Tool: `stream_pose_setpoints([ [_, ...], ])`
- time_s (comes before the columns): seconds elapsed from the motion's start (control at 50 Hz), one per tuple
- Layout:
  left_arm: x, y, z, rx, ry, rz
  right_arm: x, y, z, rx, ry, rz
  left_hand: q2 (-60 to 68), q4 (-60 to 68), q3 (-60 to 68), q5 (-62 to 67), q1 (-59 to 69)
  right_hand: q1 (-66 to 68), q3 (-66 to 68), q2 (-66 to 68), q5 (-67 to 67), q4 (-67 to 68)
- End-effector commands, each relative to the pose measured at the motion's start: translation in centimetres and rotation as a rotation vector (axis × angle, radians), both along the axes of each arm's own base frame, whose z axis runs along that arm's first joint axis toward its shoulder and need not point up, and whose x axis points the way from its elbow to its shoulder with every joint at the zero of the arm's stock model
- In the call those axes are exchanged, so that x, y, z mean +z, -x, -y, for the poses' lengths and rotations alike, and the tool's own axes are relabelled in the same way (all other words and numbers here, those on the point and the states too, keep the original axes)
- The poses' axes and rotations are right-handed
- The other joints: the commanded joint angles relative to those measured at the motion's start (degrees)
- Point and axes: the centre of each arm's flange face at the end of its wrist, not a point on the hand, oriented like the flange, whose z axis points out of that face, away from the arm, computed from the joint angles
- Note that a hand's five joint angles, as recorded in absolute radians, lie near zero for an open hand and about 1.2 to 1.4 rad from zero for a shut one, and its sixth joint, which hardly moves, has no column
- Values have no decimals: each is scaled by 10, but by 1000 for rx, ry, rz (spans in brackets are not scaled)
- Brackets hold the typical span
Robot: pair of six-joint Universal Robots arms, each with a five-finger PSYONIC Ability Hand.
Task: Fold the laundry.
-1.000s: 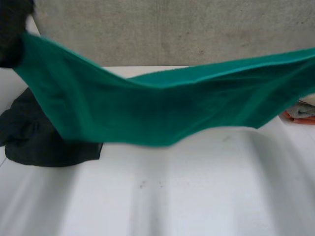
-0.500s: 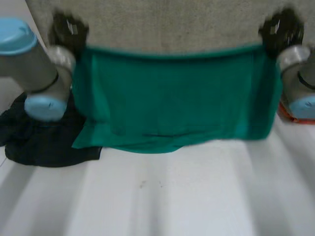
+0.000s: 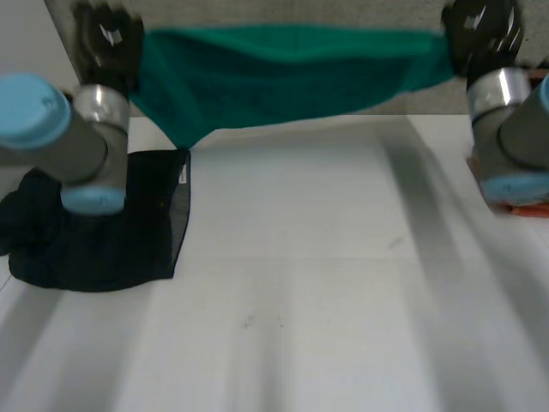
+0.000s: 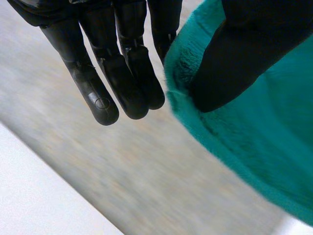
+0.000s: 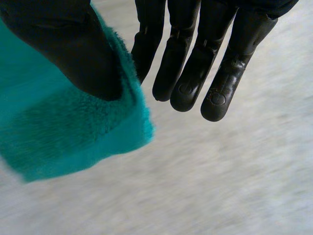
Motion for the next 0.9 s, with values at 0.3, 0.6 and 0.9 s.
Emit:
stream_pose_setpoints([
  [0.3,-79,-49,-164,-43,-575,326,-82,54,-132,-53,-862,-203,113,110,115,137,143,229,120,128,126,119],
  [0.6,-76,-78,-216,-40,-783,566,-67,111,-173,-126,-1010,-406,113,110,115,137,143,229,120,128,126,119],
  [0.9,-100,-17,-102,-48,-501,400,-116,62,-78,-228,-753,-393,113,110,115,137,143,229,120,128,126,119],
])
